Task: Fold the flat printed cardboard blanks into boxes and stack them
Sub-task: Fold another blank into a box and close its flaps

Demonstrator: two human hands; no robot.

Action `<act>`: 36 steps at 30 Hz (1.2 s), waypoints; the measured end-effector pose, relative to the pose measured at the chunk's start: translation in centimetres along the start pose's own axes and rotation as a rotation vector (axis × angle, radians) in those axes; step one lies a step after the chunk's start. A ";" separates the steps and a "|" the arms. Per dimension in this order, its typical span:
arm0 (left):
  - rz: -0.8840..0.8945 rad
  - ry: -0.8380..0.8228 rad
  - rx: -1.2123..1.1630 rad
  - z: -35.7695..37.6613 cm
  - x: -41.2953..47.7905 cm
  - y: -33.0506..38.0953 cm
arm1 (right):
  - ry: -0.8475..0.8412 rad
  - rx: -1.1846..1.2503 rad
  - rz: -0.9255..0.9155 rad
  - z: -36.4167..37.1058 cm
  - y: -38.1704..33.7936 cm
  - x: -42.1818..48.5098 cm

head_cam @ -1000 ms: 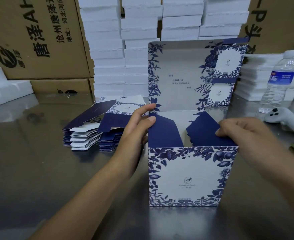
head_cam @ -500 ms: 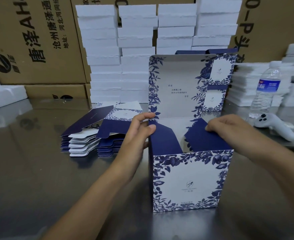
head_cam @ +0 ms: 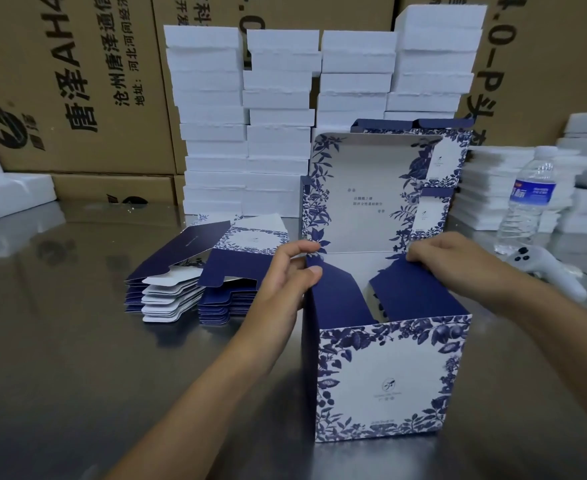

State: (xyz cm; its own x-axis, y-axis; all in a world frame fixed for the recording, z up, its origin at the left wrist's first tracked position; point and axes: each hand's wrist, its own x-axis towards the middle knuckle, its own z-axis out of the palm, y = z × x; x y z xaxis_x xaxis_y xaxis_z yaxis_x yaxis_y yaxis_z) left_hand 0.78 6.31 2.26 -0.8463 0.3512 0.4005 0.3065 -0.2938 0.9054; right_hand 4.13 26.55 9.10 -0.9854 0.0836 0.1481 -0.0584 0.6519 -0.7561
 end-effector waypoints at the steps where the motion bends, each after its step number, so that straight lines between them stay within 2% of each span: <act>1: 0.002 -0.001 -0.001 0.0 0.0 0.0 | -0.008 -0.031 -0.011 -0.1 0.0 0.1; 8: 0.005 0.009 0.011 -0.1 0.0 -0.1 | -0.025 -0.146 0.001 -0.5 0.1 1.3; 12: 0.005 0.006 0.023 -0.1 0.0 -0.1 | -0.030 -0.271 -0.045 -0.6 0.5 2.0; 16: 0.007 0.012 0.024 -0.2 0.0 -0.2 | 0.001 -0.266 -0.106 -0.5 0.8 2.4; 23: 0.008 0.092 0.022 -0.2 0.2 -0.3 | 0.067 -0.119 -0.135 0.4 1.5 2.5; 29: 0.016 0.143 0.033 -0.2 0.2 0.0 | 0.133 0.284 -0.142 1.3 1.7 1.6; 36: 0.034 0.170 -0.001 0.0 0.2 0.3 | 0.269 0.408 -0.054 2.2 1.7 1.5</act>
State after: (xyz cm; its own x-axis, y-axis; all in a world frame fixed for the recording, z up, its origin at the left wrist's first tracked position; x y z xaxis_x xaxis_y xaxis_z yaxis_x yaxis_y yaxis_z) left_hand 0.70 6.25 2.61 -0.8972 0.1856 0.4008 0.3355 -0.3040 0.8917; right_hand 2.21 26.09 6.64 -0.9062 0.2848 0.3125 -0.2188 0.3164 -0.9230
